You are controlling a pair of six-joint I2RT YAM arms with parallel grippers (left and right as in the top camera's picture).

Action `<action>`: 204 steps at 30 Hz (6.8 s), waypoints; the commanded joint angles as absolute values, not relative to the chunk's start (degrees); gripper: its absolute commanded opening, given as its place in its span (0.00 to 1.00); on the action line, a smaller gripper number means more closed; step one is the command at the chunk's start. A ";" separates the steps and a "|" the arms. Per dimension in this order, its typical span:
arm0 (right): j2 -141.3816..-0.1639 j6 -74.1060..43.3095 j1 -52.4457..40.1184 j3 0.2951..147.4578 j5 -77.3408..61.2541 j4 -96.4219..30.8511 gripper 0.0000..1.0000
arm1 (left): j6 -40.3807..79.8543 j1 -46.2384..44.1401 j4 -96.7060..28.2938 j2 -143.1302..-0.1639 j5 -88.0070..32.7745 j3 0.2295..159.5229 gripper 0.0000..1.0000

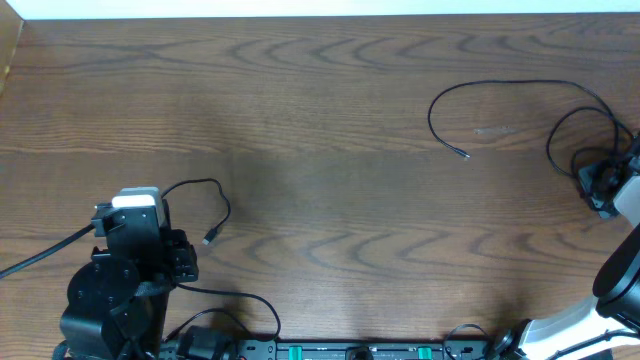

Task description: Untangle cables

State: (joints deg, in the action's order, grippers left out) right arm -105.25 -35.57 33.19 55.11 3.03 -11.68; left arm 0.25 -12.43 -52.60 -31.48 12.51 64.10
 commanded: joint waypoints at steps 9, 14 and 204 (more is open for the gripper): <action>-104.16 -35.90 34.33 58.78 -15.18 -11.42 0.01 | 1.19 -12.19 -52.69 -31.35 12.62 63.99 0.07; -100.71 -35.90 38.15 68.27 -22.17 -14.33 0.01 | 1.19 -12.19 -52.86 -31.35 12.62 63.99 0.08; -108.99 -47.46 50.68 62.70 -9.21 -36.12 0.99 | 5.04 -12.19 -56.97 -31.35 12.45 63.99 0.75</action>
